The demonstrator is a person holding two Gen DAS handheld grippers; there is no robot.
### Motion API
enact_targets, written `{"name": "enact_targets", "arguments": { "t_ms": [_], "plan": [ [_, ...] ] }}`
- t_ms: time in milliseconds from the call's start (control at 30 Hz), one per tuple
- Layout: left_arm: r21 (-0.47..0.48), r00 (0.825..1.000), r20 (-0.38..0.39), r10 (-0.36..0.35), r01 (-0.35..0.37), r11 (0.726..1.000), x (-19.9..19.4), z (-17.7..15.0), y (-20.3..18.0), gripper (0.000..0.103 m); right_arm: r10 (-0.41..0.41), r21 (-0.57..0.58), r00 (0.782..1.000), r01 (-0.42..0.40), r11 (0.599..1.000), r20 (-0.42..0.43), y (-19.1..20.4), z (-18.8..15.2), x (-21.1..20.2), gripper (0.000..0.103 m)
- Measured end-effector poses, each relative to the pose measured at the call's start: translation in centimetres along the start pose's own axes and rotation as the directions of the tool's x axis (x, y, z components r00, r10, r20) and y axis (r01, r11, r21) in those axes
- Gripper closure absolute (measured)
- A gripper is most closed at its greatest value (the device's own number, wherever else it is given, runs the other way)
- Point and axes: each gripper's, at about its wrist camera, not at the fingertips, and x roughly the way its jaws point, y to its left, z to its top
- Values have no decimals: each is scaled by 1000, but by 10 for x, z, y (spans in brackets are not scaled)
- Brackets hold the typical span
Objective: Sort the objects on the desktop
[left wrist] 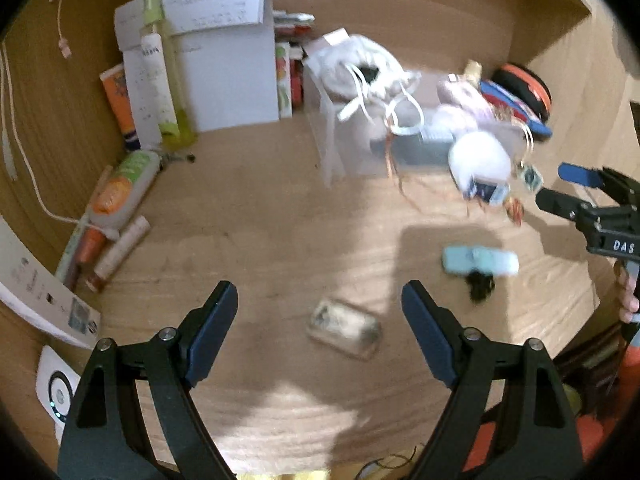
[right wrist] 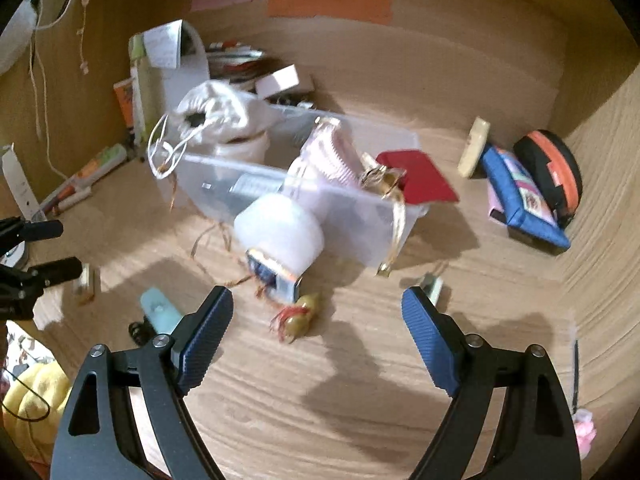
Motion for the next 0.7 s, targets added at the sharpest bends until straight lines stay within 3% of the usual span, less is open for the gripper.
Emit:
{"name": "enact_targets", "arguments": {
  "t_ms": [200,300,367,500,700],
  "plan": [
    [3,999,-44,-3,3,1000,13,-16,1,22,92,22,993,-90,996,-69,14,-12,15,18],
    [4,1000,-23,4,-4,1000,13,-19,1,34,137,-6,987,-138,990,-83,30,-16,18,18],
    [15,1000,-8,1,0,1000,11,-20,-1,48,146,-32,985,-150,988,-88,40,-18,20,18],
    [22,1000,16,3,-4,1000,9,-22,-2,63,136,-84,987,-143,986,-87,55,-20,20,19],
    [3,999,37,14,-14,1000,6,-25,1,63,187,-105,976,-199,974,-114,65,-20,23,19]
  ]
}}
